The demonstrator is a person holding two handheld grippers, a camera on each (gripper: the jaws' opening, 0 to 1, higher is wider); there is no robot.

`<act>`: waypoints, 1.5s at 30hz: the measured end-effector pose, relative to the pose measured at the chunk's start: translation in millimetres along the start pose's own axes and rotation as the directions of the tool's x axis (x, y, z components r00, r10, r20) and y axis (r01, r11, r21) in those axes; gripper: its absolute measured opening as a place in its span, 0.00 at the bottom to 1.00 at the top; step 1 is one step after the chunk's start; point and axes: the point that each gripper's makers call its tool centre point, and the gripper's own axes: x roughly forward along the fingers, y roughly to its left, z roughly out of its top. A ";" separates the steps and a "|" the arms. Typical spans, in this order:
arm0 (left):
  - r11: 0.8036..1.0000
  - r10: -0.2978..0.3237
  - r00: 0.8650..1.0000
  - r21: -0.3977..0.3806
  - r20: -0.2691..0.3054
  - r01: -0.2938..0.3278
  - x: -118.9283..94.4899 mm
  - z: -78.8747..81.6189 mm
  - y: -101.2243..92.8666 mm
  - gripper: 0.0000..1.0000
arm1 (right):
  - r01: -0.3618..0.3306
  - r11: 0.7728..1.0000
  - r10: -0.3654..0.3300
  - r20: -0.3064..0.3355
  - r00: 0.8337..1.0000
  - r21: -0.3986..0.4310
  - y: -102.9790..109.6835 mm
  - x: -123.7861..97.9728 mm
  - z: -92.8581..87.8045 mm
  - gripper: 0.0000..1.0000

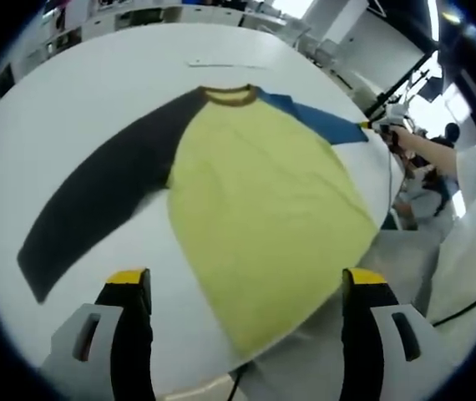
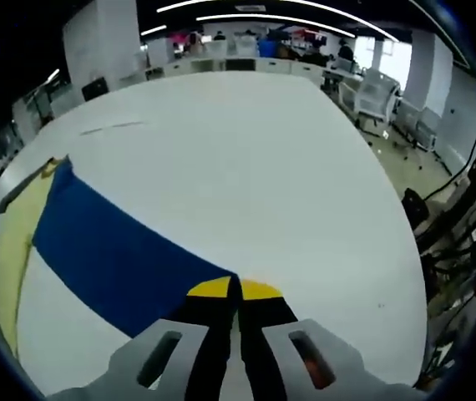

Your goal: Fold the garment on the visible template until the final outline fits inside the template.

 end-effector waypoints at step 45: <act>1.000 -0.008 0.983 0.014 0.182 0.005 -50.0 -11.0 -21.5 0.91 | -0.071 0.997 0.072 0.100 0.992 -0.019 66.4 -102.3 96.6 0.02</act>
